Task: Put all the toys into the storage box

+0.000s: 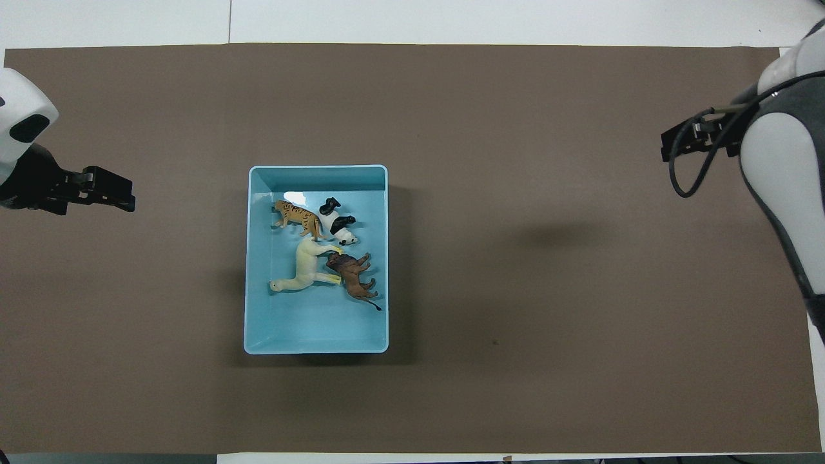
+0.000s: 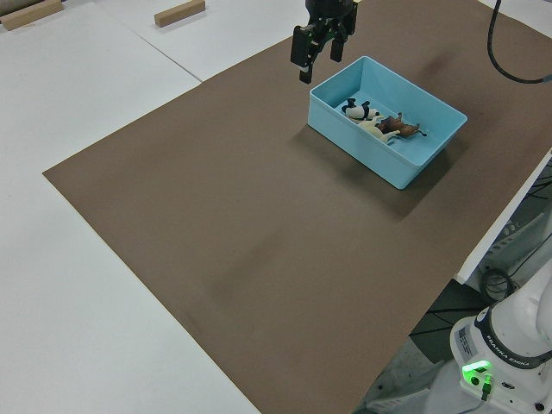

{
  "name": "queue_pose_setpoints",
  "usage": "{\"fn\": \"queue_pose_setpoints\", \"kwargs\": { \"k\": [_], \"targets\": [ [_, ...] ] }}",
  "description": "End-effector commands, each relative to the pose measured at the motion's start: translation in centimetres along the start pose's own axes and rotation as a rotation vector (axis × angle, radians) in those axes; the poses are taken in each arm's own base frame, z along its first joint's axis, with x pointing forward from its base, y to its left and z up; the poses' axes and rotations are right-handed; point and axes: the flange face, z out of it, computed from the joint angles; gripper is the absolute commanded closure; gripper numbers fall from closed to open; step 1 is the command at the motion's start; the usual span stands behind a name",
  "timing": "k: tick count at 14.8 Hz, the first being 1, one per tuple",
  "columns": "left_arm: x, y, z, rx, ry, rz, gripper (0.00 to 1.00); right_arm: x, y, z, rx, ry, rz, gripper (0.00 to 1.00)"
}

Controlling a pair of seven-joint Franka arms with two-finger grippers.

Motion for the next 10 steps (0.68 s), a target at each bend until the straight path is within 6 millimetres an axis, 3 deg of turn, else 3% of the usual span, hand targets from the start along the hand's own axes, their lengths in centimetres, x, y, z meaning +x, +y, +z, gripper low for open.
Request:
{"fn": "queue_pose_setpoints", "kwargs": {
  "k": [1, 5, 10],
  "targets": [
    [-0.5, -0.2, -1.0, -0.003, 0.004, -0.004, 0.0, -5.4, 1.0, -2.6, 0.014, 0.005, 0.002, 0.0],
    [-0.9, 0.8, -1.7, 0.003, 0.008, 0.019, 0.0, -7.1, 2.5, -5.9, 0.018, -0.041, 0.022, 0.0],
    [-1.5, 0.8, -2.6, 0.002, -0.003, 0.019, 0.0, -8.7, 3.4, -7.2, -0.003, -0.055, 0.041, 0.0]
  ]
}}
